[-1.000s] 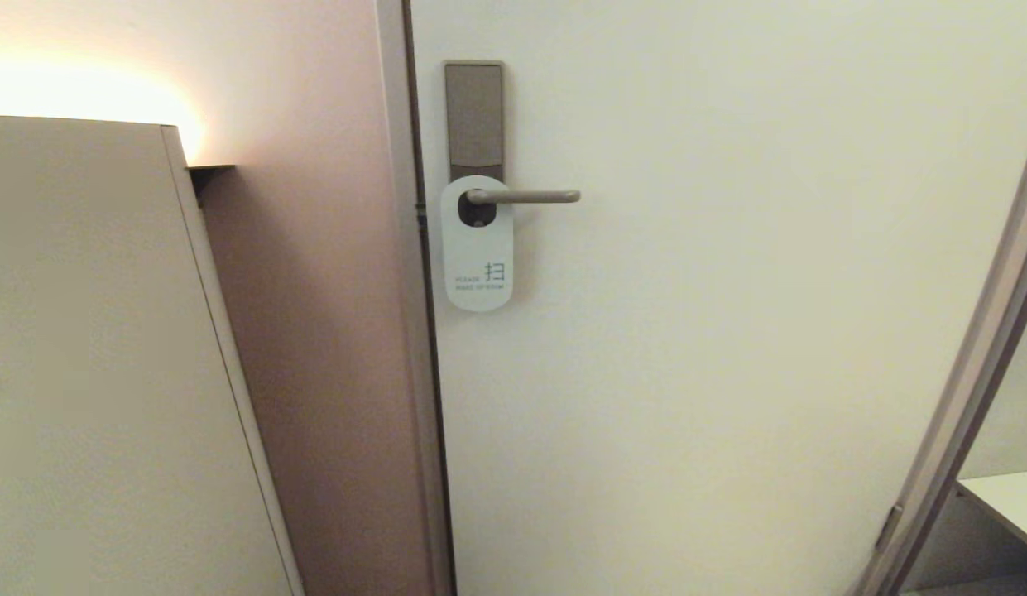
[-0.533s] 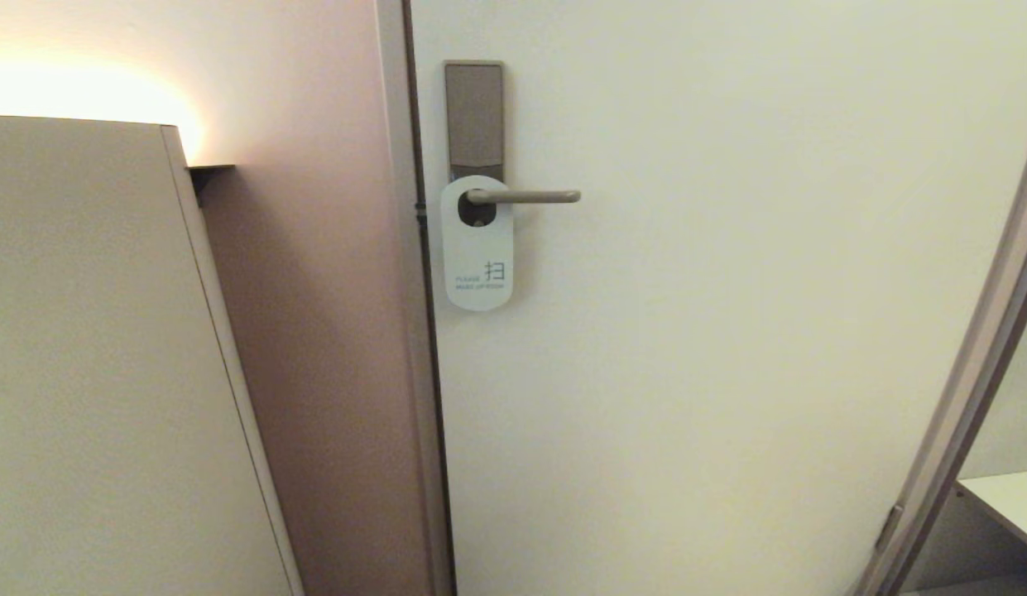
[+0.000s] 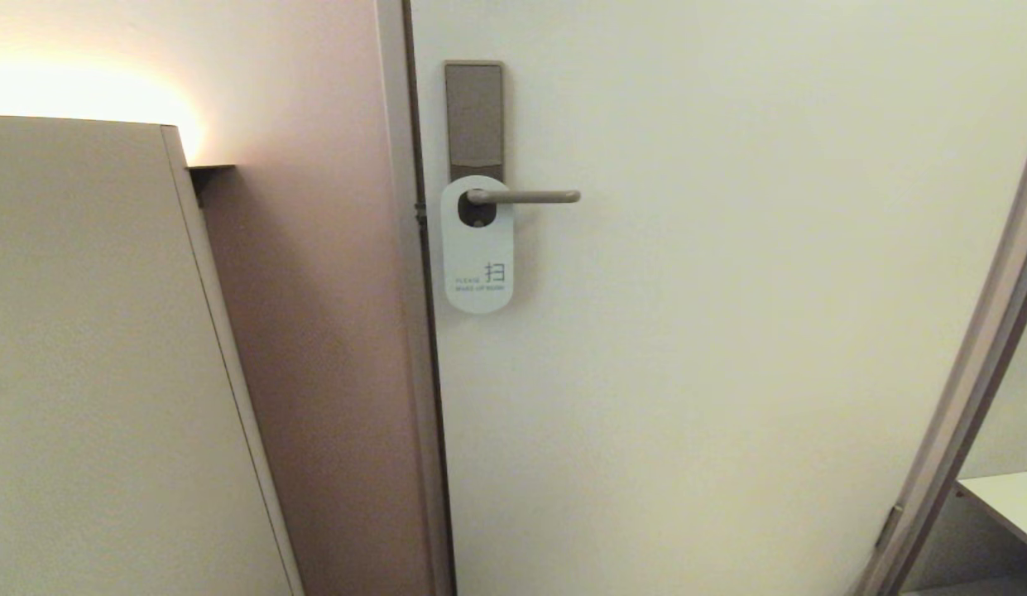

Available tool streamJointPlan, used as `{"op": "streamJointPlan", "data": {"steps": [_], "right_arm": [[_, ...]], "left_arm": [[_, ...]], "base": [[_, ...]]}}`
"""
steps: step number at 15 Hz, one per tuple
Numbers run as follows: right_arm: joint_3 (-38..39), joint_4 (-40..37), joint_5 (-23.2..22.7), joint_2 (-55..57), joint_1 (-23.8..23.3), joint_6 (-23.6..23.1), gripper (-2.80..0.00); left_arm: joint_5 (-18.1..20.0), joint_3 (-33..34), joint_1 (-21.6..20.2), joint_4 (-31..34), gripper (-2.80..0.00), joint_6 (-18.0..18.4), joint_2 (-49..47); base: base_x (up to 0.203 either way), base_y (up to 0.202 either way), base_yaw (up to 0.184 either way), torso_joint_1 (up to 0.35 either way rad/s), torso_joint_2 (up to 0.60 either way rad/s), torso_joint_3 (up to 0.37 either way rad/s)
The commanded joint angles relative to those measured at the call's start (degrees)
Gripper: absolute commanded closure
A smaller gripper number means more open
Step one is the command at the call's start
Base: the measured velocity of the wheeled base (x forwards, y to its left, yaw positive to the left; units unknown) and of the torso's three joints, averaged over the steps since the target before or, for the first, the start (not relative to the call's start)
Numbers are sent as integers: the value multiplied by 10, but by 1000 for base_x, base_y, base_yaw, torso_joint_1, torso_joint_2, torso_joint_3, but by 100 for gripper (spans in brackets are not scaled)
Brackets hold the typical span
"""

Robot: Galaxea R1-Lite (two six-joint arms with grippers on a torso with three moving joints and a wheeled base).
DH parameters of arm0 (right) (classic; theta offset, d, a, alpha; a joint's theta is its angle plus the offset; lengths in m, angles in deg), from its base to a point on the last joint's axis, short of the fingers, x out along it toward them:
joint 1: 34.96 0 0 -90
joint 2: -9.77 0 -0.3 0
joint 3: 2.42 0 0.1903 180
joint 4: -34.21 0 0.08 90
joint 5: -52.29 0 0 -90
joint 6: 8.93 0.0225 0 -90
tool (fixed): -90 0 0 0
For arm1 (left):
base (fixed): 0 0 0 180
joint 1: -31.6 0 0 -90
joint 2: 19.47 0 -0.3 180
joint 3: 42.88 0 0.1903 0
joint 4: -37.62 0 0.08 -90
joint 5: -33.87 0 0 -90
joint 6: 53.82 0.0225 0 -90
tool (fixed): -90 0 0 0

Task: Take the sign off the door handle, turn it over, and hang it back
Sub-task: Take down the sign

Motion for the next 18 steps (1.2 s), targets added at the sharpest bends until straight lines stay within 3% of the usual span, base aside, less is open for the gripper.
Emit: {"op": "streamJointPlan", "data": {"steps": [1,18], "right_arm": [[0,0,0,0,0,0,0],[0,0,0,1,0,0,0]], "left_arm": [[0,0,0,0,0,0,0],[-1,0,0,0,0,-1,0]], "base": [[0,0,0,0,0,0],[0,0,0,0,0,0]]}}
